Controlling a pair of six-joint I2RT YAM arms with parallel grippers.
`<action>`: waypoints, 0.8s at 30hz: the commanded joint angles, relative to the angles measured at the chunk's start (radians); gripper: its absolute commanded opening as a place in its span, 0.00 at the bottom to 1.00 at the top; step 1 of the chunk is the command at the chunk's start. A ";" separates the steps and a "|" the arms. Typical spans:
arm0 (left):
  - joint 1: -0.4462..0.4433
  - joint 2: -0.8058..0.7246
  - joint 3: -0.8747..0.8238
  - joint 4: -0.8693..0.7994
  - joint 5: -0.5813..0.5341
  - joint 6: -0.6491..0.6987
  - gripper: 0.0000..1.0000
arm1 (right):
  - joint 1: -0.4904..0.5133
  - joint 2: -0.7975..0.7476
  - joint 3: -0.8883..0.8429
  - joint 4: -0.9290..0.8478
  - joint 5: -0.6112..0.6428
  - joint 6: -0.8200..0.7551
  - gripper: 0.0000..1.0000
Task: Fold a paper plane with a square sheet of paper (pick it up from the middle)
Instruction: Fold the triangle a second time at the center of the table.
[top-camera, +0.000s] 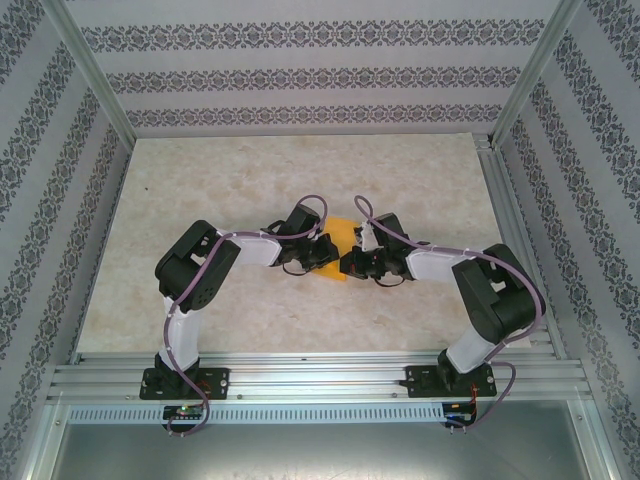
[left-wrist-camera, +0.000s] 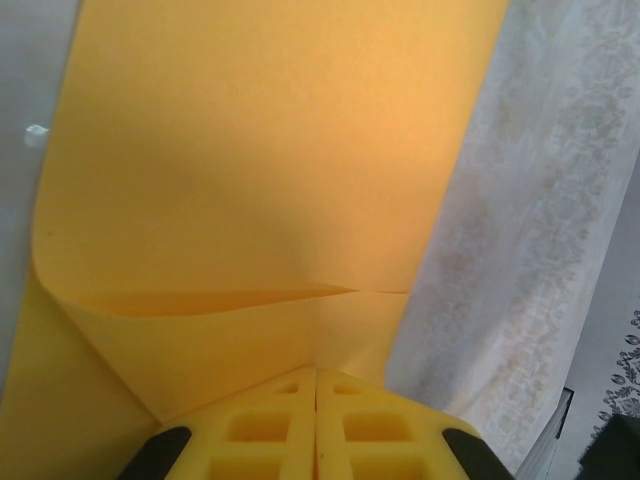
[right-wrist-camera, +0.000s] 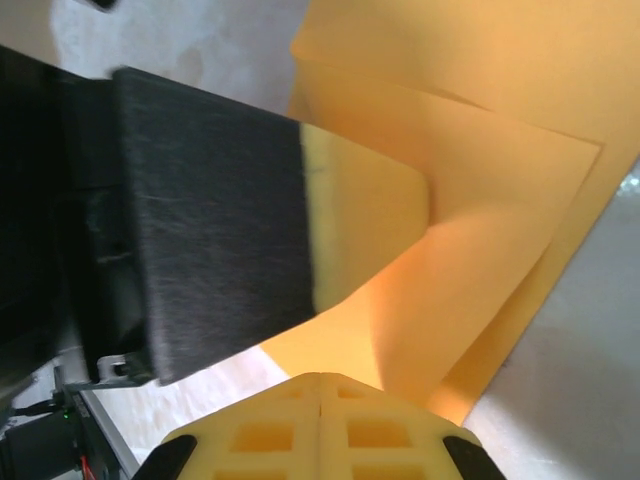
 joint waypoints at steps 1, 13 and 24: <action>-0.016 0.017 -0.002 -0.058 -0.037 0.012 0.10 | 0.010 0.033 0.016 0.028 0.004 0.013 0.04; -0.016 0.015 0.005 -0.064 -0.034 0.017 0.10 | 0.014 0.057 0.018 -0.142 0.104 -0.049 0.04; -0.016 0.017 0.009 -0.067 -0.034 0.017 0.10 | 0.020 0.016 0.047 -0.257 0.117 -0.081 0.04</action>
